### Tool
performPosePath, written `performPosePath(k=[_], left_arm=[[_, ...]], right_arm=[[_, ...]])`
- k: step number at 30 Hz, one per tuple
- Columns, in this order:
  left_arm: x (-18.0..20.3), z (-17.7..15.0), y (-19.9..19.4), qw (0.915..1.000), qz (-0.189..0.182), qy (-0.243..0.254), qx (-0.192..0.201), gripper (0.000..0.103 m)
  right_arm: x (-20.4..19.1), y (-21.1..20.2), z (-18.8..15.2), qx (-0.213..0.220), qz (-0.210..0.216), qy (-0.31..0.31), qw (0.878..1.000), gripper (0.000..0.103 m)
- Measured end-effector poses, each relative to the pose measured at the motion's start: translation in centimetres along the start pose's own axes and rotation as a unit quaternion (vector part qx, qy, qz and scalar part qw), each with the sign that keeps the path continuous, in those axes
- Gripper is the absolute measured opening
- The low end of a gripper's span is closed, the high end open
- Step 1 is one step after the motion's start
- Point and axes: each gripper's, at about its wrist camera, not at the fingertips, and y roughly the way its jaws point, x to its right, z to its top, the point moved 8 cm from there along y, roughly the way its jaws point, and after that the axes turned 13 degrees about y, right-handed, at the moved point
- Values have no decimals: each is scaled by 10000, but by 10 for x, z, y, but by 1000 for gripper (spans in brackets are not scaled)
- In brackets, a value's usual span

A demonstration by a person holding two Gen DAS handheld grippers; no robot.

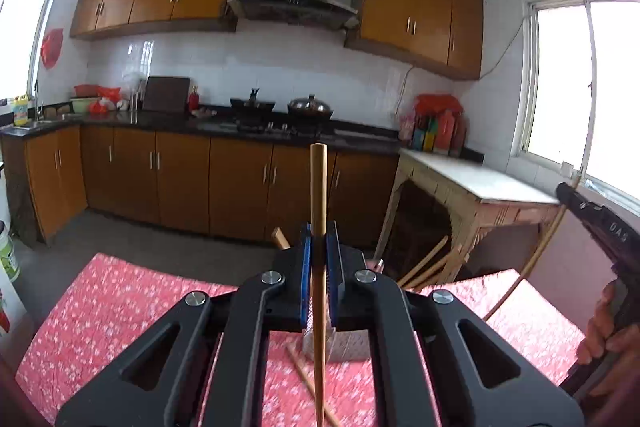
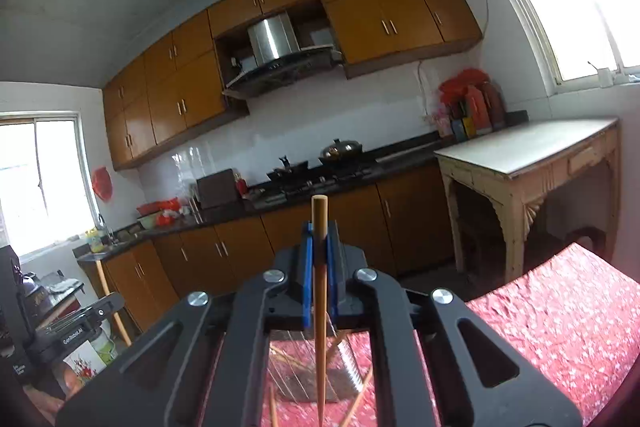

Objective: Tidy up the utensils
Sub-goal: 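Raise both held chopsticks upright over the wire holder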

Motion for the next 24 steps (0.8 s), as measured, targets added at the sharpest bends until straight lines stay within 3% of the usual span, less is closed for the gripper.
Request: performPosePath(k=[5, 12, 17, 24], left_arm=[[10, 37, 16, 9988, 272, -32, 408, 7], [14, 57, 63, 9939, 740, -158, 802, 7], [9, 46, 94, 9909, 923, -374, 901, 7], [7, 9, 125, 9934, 937, -400, 528, 7]], right_arm=[[-26, 27, 16, 200, 129, -99, 9997, 7], [-32, 70, 17, 447, 21, -143, 9989, 8], [-23, 107, 4, 422, -88, -170, 9989, 7], [5, 146, -37, -99, -256, 71, 9996, 7]])
